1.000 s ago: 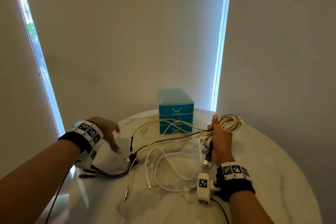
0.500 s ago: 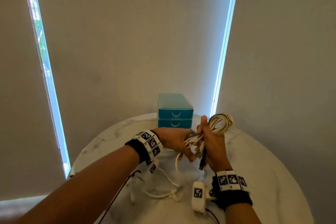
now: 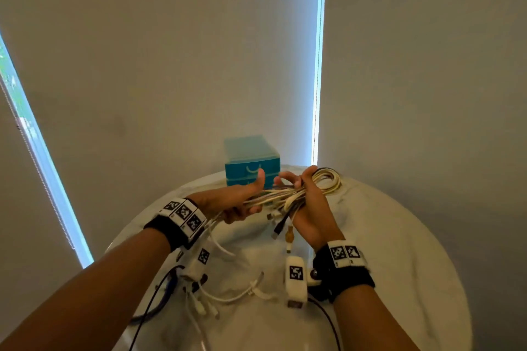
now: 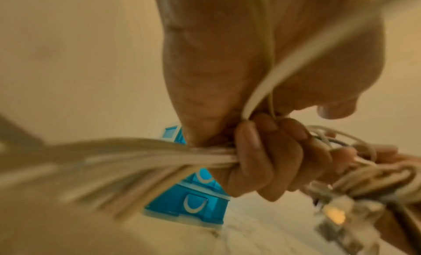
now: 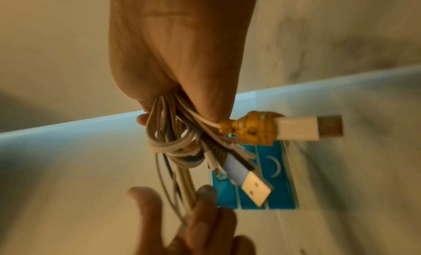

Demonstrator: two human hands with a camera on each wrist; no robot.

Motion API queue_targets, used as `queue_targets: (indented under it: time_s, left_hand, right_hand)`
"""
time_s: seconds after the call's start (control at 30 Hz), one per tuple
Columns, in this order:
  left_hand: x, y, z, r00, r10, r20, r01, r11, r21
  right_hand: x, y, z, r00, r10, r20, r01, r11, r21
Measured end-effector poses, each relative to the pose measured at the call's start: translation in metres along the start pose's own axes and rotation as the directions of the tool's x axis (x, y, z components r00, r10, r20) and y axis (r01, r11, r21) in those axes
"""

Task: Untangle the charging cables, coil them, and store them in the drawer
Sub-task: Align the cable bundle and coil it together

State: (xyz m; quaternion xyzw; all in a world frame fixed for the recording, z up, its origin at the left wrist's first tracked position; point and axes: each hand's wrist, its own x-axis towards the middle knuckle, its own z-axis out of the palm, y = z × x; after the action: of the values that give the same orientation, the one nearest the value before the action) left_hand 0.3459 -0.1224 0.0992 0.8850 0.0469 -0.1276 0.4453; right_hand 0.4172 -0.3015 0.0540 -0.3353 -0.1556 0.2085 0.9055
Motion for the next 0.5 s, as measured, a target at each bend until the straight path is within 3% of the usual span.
queue_targets:
  time_s: [0.13, 0.27, 0.4, 0.5]
  left_hand:
    - [0.002, -0.002, 0.008, 0.987, 0.077, -0.141, -0.032, 0.954, 0.297]
    - [0.0, 0.0, 0.014, 1.0, 0.018, -0.013, -0.015, 0.984, 0.179]
    - [-0.001, -0.002, 0.017, 0.986, -0.086, 0.142, 0.081, 0.996, 0.045]
    - [-0.003, -0.007, 0.015, 0.976, -0.102, 0.194, 0.1, 0.995, 0.021]
  right_hand:
    - [-0.015, -0.003, 0.009, 0.999, 0.025, 0.048, -0.037, 0.964, 0.263]
    - [-0.013, -0.007, 0.01, 0.997, 0.071, -0.041, -0.051, 0.928, 0.369]
    - [-0.003, -0.003, -0.001, 0.983, 0.098, -0.158, -0.071, 0.984, 0.166]
    - [-0.001, -0.003, -0.006, 0.97, 0.092, -0.224, -0.101, 0.994, -0.028]
